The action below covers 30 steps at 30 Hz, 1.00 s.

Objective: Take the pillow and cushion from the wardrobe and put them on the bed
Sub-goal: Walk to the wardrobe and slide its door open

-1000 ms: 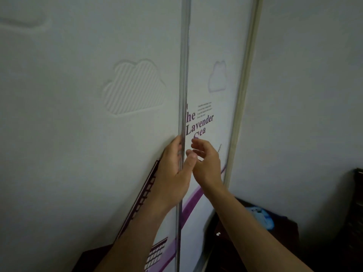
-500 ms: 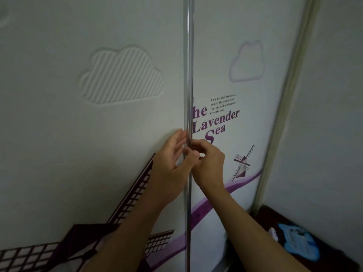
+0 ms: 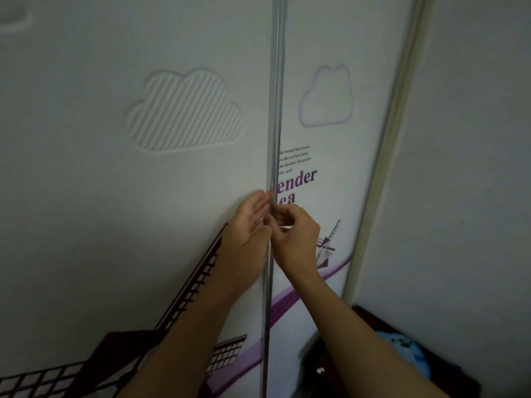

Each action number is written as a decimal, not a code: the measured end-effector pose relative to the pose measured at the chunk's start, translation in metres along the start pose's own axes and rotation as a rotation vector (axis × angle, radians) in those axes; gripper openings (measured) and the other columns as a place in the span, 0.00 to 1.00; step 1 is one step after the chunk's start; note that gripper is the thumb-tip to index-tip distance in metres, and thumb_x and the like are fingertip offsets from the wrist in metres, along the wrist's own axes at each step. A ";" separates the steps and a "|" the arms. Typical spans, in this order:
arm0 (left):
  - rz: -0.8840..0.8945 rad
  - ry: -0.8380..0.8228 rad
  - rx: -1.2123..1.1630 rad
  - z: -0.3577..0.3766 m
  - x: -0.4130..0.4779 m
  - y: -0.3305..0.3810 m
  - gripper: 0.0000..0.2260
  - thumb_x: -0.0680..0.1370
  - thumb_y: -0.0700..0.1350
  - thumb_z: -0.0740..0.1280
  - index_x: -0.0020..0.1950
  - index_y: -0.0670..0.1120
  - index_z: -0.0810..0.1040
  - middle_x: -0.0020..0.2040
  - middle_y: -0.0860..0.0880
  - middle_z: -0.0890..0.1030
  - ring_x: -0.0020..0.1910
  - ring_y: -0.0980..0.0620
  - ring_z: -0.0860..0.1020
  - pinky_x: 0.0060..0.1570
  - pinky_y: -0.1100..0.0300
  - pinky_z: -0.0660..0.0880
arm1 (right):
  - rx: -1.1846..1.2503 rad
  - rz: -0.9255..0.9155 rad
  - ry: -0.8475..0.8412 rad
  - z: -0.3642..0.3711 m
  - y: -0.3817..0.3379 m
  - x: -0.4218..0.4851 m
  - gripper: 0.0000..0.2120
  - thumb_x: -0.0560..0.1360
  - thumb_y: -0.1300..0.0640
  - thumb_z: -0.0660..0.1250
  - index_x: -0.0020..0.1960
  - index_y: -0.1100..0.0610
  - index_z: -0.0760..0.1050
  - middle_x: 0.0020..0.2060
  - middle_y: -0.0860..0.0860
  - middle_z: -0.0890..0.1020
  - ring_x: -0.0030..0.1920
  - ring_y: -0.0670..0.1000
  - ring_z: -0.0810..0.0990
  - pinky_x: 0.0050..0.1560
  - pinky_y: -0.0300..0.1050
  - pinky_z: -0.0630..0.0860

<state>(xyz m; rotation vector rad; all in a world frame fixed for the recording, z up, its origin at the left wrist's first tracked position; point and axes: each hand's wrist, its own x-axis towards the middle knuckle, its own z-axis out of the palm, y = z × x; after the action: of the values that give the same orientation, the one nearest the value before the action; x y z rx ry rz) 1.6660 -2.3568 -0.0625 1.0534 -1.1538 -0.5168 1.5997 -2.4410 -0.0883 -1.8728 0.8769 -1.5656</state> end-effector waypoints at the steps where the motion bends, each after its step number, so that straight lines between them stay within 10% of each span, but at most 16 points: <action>1: 0.002 -0.006 -0.010 0.005 0.003 -0.003 0.28 0.78 0.24 0.54 0.75 0.44 0.63 0.71 0.50 0.71 0.70 0.57 0.70 0.66 0.67 0.68 | 0.001 0.009 0.012 -0.002 0.003 0.004 0.09 0.74 0.58 0.73 0.54 0.58 0.82 0.44 0.50 0.85 0.43 0.44 0.82 0.48 0.38 0.81; 21: -0.051 -0.050 -0.010 0.105 0.100 -0.058 0.27 0.78 0.27 0.58 0.75 0.47 0.64 0.69 0.55 0.71 0.71 0.56 0.70 0.72 0.54 0.66 | 0.063 0.142 0.142 -0.047 0.086 0.087 0.14 0.77 0.66 0.67 0.60 0.56 0.82 0.53 0.50 0.85 0.50 0.41 0.82 0.50 0.27 0.75; 30: -0.062 -0.083 0.034 0.160 0.158 -0.086 0.29 0.77 0.26 0.57 0.76 0.44 0.63 0.73 0.49 0.70 0.71 0.55 0.70 0.67 0.65 0.68 | 0.046 0.190 0.047 -0.082 0.134 0.143 0.19 0.77 0.70 0.63 0.65 0.58 0.79 0.58 0.52 0.83 0.57 0.47 0.81 0.63 0.42 0.77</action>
<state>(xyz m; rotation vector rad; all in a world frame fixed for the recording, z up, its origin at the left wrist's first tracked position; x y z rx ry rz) 1.5914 -2.5854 -0.0562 1.1081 -1.2098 -0.5965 1.5169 -2.6362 -0.0845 -1.6738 1.0003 -1.5053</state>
